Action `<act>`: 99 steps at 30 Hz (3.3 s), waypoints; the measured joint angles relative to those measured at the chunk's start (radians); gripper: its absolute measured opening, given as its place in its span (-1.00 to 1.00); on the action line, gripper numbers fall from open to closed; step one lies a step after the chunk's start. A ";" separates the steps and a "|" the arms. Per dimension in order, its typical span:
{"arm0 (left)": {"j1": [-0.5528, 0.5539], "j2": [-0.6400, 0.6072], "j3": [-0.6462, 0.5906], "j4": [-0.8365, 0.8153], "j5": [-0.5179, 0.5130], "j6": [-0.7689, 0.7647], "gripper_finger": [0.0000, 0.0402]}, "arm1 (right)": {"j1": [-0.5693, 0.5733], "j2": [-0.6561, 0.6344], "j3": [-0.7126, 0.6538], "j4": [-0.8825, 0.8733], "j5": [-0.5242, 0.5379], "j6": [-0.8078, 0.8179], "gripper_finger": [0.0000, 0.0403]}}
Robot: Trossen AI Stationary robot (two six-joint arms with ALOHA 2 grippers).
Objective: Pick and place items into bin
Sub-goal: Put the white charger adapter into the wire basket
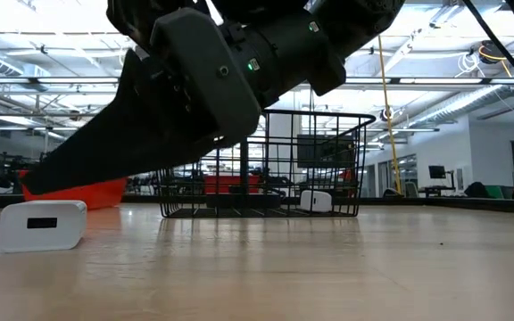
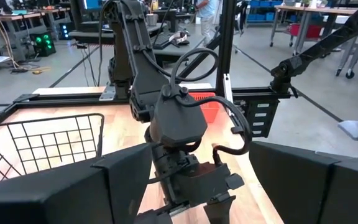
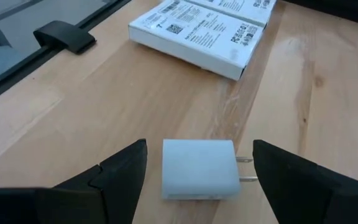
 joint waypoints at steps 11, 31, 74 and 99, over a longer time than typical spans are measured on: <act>0.000 0.000 0.000 0.000 0.000 -0.001 0.36 | -0.003 0.001 0.000 -0.022 0.000 0.028 0.41; 0.000 0.000 0.000 -0.028 0.000 -0.033 0.36 | -0.013 0.052 -0.001 0.035 -0.026 0.067 0.32; 0.251 0.207 0.011 -0.025 0.180 -0.707 0.36 | 0.042 -1.216 -0.922 -0.053 0.156 0.238 0.30; 0.217 0.765 0.547 -0.541 0.358 -1.404 0.02 | 0.211 -1.397 -1.139 0.031 0.153 0.306 0.31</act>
